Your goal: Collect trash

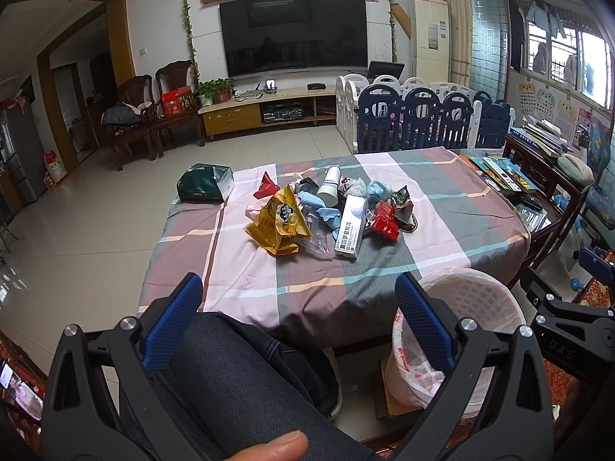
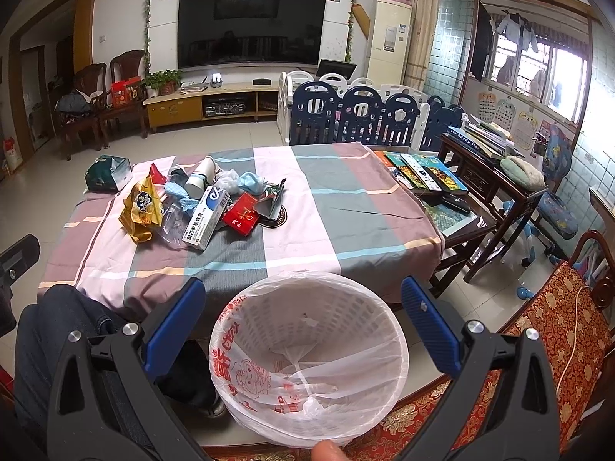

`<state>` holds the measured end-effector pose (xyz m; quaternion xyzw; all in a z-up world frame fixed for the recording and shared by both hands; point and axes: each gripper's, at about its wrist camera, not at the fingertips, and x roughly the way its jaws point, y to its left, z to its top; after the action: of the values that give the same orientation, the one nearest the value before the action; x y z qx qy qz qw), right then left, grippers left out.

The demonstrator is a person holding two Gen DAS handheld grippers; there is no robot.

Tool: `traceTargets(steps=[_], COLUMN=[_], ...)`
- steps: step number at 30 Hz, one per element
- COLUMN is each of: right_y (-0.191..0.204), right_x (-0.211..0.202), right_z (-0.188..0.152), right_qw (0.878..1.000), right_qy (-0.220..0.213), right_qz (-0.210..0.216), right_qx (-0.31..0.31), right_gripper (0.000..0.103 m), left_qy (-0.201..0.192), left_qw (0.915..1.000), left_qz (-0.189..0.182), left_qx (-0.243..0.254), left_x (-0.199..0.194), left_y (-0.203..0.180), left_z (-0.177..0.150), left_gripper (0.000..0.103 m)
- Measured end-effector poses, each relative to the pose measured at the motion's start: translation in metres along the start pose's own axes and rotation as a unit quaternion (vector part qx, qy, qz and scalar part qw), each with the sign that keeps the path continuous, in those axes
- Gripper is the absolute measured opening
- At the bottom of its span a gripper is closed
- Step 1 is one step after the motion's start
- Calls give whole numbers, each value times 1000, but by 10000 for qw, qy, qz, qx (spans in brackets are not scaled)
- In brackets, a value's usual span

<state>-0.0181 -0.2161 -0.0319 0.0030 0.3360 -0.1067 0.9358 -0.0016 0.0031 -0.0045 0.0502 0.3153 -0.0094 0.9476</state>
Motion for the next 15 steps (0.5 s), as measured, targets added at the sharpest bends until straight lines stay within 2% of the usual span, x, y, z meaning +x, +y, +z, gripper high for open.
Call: traceTargets(steps=[5, 15], right_y=[-2, -6], right_x=[3, 8], right_z=[-2, 1], right_qw=[10000, 9996], right_qy=[57, 101], right_qz=[-16, -108], right_qx=[15, 250], right_gripper=[100, 100], left_qy=[107, 38], left_qw=[9999, 9998], left_qz=[9, 94], left_qx=[2, -149], left_x=[4, 8], left_y=[-2, 12], left_z=[-3, -6], left_gripper=[100, 100])
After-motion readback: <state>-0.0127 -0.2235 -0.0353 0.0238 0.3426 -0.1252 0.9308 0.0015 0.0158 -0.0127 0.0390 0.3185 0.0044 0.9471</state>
